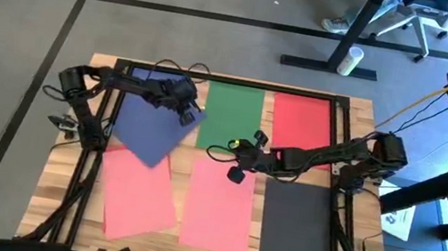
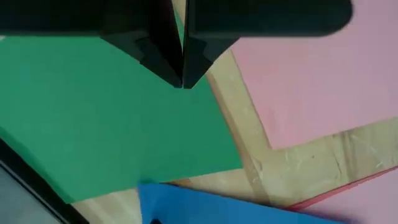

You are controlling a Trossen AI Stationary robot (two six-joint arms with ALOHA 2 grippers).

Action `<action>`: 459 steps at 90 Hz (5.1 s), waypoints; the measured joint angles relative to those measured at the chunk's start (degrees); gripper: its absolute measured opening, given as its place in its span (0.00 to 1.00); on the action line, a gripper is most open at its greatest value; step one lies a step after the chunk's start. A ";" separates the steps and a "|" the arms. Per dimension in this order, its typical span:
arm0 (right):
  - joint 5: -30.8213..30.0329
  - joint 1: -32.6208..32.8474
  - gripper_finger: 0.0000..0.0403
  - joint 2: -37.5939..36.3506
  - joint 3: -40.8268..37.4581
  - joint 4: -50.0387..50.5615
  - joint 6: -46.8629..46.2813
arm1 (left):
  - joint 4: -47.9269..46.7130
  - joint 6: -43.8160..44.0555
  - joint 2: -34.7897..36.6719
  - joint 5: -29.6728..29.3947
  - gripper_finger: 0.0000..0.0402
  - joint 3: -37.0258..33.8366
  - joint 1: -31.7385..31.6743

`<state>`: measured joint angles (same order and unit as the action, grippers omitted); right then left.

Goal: Organize paper
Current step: Stack the blue paper on top of the other blue paper

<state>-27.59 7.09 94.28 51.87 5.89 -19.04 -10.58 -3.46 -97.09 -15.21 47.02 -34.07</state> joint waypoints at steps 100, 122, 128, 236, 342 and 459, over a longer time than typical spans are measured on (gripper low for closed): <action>0.13 0.02 0.00 0.02 0.03 -0.31 0.01 | 1.25 3.35 -1.05 8.37 0.00 0.09 6.12; 0.13 0.02 0.00 0.02 0.03 -0.38 -0.01 | -0.28 1.36 -1.39 2.50 0.00 0.18 3.76; 0.13 0.02 0.00 0.02 0.03 -0.37 -0.01 | -0.64 0.72 -1.35 1.31 0.00 0.14 2.54; 0.13 0.00 0.00 0.02 0.03 -0.61 -0.01 | -2.38 4.46 0.04 11.86 0.00 -1.03 7.52; 0.13 0.02 0.00 0.02 0.03 -0.70 -0.01 | -2.94 -3.75 0.11 8.00 0.00 0.45 -4.54; 0.13 0.05 0.00 0.00 0.03 -1.51 0.01 | -42.28 26.38 10.26 22.62 0.00 2.91 34.65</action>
<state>-27.46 7.14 94.28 51.90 4.38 -19.03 -52.85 22.92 -86.83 7.41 49.93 0.57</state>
